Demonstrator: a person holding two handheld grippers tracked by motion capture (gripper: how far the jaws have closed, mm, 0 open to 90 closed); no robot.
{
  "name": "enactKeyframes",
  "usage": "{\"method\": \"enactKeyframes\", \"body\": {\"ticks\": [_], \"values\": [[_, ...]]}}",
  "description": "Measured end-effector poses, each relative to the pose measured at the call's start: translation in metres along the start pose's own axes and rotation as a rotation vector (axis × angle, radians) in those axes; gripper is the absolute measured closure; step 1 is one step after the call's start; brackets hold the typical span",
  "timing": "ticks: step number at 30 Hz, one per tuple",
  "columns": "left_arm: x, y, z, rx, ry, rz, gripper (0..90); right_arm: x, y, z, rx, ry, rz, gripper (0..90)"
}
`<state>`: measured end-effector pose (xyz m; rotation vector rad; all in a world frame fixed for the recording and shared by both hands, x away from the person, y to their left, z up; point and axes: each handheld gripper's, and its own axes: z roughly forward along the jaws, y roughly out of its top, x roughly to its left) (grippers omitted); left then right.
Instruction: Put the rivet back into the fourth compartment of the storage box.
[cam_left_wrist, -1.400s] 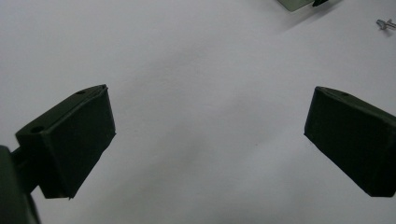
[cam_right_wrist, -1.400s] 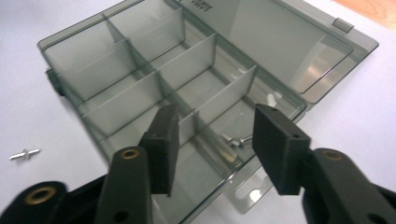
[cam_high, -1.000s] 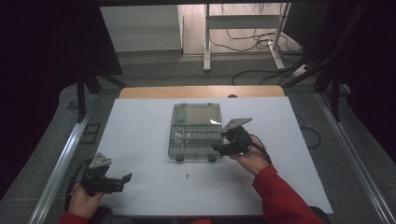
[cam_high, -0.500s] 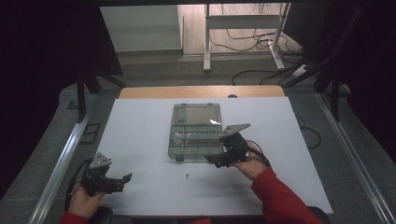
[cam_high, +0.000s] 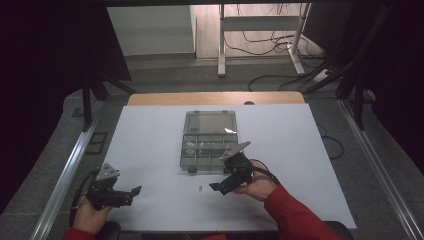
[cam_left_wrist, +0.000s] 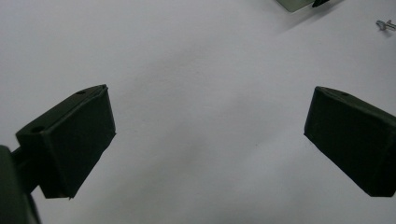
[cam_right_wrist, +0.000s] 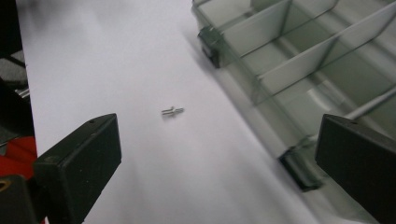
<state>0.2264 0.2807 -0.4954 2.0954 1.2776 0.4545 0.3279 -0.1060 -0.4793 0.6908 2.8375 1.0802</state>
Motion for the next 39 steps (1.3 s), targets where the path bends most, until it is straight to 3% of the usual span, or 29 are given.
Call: {"method": "enactKeyframes", "body": {"ticks": [4, 7, 11, 15, 16, 19, 26, 32, 39], "values": [[0.000, 0.000, 0.000, 0.001, 0.001, 0.000, 2.3, 0.011, 0.004, 0.010, 0.060, 0.009, -0.020, 6.6], [0.000, 0.000, 0.000, 0.002, 0.001, 0.001, 2.2, 0.015, 0.005, 0.014, 0.067, 0.011, -0.030, 9.8], [0.000, 0.000, 0.000, 0.003, 0.003, 0.002, 2.3, 0.023, 0.010, 0.029, 0.067, 0.011, -0.061, 26.7], [0.000, 0.000, 0.000, 0.003, 0.002, 0.002, 2.3, 0.026, 0.011, 0.038, 0.068, 0.010, -0.064, 36.0], [0.000, 0.000, 0.000, 0.003, 0.003, 0.002, 2.3, 0.025, 0.012, 0.043, 0.069, 0.022, -0.062, 43.2], [0.000, 0.000, 0.000, 0.005, 0.001, 0.006, 2.3, 0.026, 0.012, 0.048, 0.068, 0.036, -0.067, 48.0], [0.000, 0.000, 0.000, 0.007, 0.002, 0.010, 2.3, 0.032, 0.009, 0.067, 0.101, -0.023, -0.162, 63.5], [-0.001, 0.000, 0.000, 0.008, 0.004, 0.010, 2.3, 0.034, 0.008, 0.068, 0.110, -0.035, -0.202, 72.5], [-0.001, 0.000, 0.001, 0.007, 0.006, 0.009, 2.4, 0.031, 0.008, 0.068, 0.104, -0.020, -0.173, 73.2]]}}
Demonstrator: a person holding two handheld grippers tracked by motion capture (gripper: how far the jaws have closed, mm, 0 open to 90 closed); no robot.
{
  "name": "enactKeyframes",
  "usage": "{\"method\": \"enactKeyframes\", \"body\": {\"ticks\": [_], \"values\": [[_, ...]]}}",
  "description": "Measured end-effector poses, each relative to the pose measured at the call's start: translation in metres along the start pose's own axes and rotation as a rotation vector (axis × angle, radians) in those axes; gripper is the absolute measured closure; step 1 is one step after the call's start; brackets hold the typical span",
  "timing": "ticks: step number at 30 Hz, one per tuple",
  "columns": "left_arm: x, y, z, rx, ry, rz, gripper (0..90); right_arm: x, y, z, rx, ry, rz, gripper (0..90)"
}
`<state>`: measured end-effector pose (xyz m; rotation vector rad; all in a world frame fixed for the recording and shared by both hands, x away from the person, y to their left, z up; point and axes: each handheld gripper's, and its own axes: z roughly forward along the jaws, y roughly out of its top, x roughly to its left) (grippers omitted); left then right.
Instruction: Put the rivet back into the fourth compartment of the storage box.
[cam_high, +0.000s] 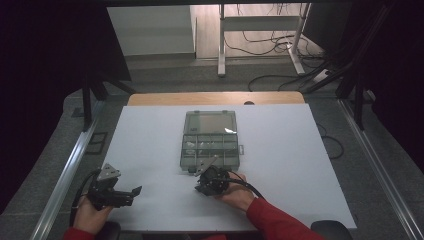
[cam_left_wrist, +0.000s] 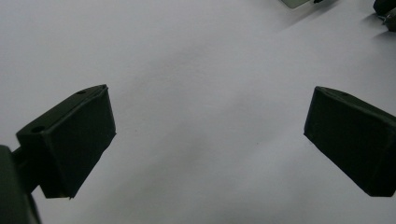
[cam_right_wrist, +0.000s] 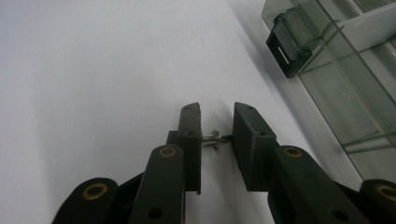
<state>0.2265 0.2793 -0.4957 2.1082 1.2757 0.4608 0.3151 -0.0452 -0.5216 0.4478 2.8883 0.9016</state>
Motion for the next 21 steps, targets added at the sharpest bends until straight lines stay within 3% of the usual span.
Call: {"method": "enactKeyframes", "body": {"ticks": [8, 14, 21], "values": [[0.001, 0.000, 0.000, 0.001, -0.002, 0.000, 2.4, -0.005, 0.002, -0.012, -0.034, 0.028, 0.054, 73.2], [0.000, 0.000, 0.000, 0.002, -0.003, -0.002, 2.4, -0.011, 0.003, -0.023, -0.061, 0.043, 0.069, 73.0], [0.000, 0.000, 0.000, 0.002, -0.003, -0.002, 2.5, -0.020, 0.002, -0.038, -0.096, 0.032, 0.095, 73.0]]}}
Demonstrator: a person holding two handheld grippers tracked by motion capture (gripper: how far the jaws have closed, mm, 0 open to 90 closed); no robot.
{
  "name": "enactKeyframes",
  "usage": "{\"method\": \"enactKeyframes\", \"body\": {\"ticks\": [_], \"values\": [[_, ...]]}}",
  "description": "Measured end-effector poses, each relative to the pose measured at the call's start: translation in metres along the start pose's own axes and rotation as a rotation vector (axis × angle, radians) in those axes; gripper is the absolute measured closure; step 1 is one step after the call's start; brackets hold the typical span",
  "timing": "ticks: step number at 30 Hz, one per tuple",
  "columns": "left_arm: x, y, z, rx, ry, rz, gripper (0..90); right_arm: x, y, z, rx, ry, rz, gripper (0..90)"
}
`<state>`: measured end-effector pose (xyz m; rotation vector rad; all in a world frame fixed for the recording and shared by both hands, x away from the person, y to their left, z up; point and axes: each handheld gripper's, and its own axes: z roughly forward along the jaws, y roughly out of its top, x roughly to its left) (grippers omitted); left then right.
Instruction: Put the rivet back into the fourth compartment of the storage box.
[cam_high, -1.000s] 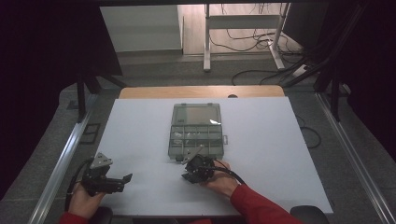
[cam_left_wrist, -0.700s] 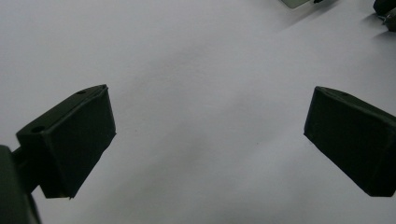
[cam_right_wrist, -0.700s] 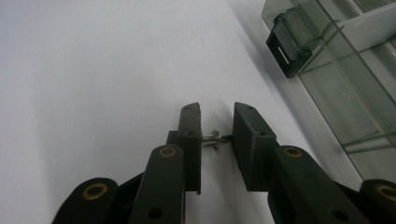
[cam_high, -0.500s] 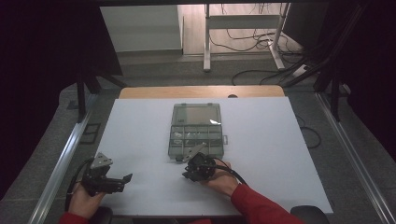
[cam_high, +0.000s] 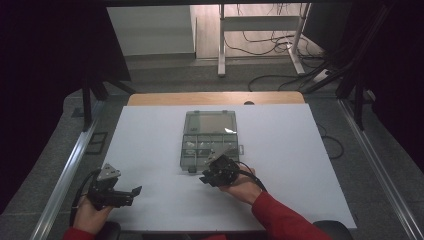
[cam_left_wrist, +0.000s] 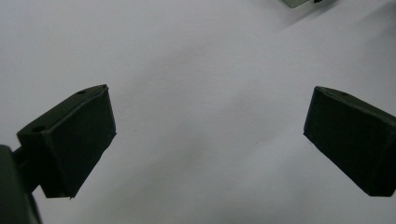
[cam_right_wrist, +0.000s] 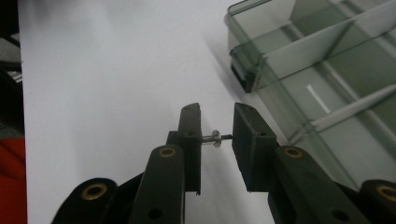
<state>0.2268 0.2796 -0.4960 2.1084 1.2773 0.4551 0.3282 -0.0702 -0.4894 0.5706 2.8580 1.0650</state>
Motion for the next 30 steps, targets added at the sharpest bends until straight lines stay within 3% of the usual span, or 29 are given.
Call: {"method": "enactKeyframes", "body": {"ticks": [7, 17, 30], "values": [[0.000, 0.000, 0.000, 0.000, 0.000, -0.001, 2.6, -0.010, 0.000, -0.014, -0.035, -0.019, 0.029, 73.1], [0.000, 0.000, 0.000, 0.000, 0.001, -0.002, 2.7, -0.040, -0.005, -0.039, -0.072, -0.103, 0.098, 73.1], [0.000, 0.000, 0.000, 0.001, 0.003, -0.002, 2.7, -0.066, -0.014, -0.051, -0.088, -0.184, 0.164, 73.0]]}}
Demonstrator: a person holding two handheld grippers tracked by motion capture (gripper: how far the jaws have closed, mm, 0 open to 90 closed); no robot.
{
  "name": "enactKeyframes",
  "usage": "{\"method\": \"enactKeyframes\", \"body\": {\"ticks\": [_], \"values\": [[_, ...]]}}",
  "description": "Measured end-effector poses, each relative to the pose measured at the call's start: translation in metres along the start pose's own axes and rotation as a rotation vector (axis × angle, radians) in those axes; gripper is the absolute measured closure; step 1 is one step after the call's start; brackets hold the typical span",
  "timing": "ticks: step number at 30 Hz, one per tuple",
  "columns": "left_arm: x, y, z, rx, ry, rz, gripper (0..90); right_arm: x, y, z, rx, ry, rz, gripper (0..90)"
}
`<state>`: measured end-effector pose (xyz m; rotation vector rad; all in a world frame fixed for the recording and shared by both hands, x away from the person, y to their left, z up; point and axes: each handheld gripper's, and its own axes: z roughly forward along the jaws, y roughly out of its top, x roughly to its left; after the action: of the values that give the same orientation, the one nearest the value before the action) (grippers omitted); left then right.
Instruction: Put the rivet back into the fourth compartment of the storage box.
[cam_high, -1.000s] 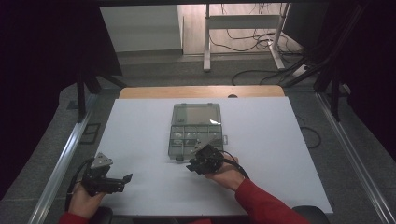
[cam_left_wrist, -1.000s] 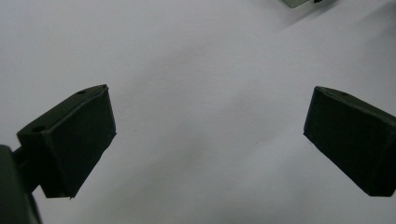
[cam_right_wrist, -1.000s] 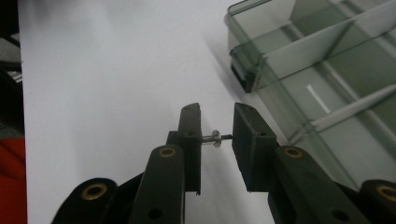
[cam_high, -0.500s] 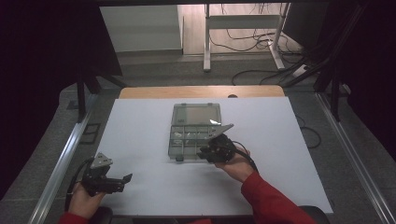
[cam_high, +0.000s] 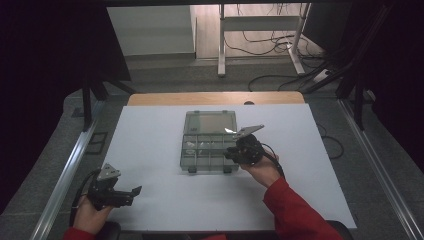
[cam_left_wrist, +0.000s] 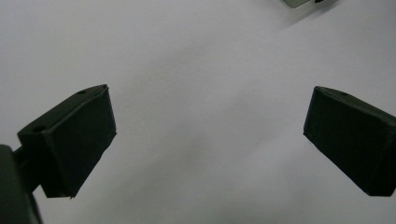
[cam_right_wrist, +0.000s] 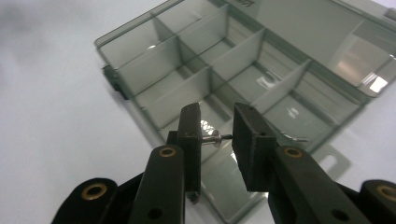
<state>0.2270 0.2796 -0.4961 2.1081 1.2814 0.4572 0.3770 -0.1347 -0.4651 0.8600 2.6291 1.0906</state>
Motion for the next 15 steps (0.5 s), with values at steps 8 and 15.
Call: {"method": "enactKeyframes", "body": {"ticks": [8, 15], "values": [[0.000, 0.000, 0.000, 0.004, 0.001, 0.003, 2.8, -0.018, -0.001, -0.003, -0.014, -0.046, 0.030, 72.9], [0.000, 0.001, 0.001, 0.010, 0.003, 0.011, 2.8, -0.029, 0.001, -0.002, -0.031, -0.069, 0.046, 72.7]]}}
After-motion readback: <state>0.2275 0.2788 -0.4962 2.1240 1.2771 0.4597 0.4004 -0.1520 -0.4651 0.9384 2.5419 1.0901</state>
